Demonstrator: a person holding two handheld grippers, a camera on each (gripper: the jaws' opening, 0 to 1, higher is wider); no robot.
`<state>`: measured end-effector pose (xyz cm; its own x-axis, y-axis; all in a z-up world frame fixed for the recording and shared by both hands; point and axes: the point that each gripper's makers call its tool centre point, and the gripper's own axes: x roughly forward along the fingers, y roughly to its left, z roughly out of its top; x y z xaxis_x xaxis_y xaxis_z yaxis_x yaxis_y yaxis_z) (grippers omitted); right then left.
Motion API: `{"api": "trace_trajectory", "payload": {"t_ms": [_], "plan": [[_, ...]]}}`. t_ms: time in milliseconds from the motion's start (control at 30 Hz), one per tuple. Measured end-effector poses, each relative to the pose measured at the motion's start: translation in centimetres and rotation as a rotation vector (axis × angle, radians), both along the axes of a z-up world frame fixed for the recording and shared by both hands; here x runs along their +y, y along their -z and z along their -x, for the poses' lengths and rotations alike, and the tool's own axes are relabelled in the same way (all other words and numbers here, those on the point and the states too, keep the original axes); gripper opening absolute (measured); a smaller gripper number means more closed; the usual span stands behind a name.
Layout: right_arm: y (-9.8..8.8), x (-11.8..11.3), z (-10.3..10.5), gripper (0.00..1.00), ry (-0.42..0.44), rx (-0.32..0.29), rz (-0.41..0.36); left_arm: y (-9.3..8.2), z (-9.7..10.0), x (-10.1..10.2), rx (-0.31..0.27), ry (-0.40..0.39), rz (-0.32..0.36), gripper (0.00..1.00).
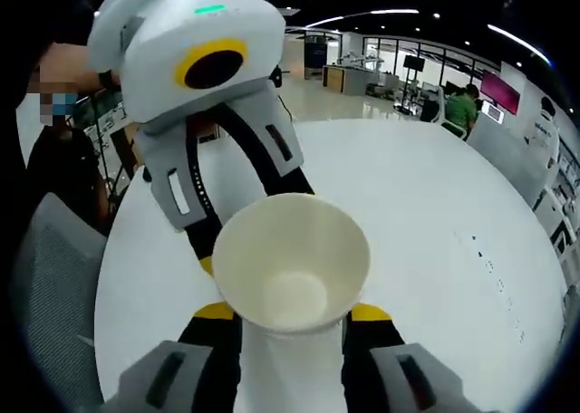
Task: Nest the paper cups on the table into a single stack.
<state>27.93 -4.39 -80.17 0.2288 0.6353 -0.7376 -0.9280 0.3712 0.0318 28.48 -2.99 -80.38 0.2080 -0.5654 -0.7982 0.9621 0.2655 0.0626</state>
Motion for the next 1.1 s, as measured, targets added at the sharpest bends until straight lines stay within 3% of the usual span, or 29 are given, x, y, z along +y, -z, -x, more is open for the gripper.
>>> {"api": "trace_trajectory", "payload": {"t_ms": [200,400,800,933,1100], "plan": [[0.0,-0.3,0.3,0.54,0.047,0.013,-0.013,0.5,1.0,0.7,0.017,-0.006,-0.016,0.41],[0.0,-1.6,1.1,0.63,0.118,0.033,-0.031,0.9,1.7,2.0,0.042,-0.092,0.013,0.47],[-1.8,-3.6,2.2,0.71,0.212,0.043,-0.086,-0.8,3.0,3.9,0.012,-0.207,0.082,0.52],[-2.3,-4.0,2.3,0.72,0.232,0.037,-0.093,-1.8,3.3,4.0,0.015,-0.260,0.140,0.53],[-2.6,-5.2,3.3,0.73,0.256,0.033,-0.100,-2.8,4.3,4.6,-0.009,-0.281,0.147,0.56]]}}
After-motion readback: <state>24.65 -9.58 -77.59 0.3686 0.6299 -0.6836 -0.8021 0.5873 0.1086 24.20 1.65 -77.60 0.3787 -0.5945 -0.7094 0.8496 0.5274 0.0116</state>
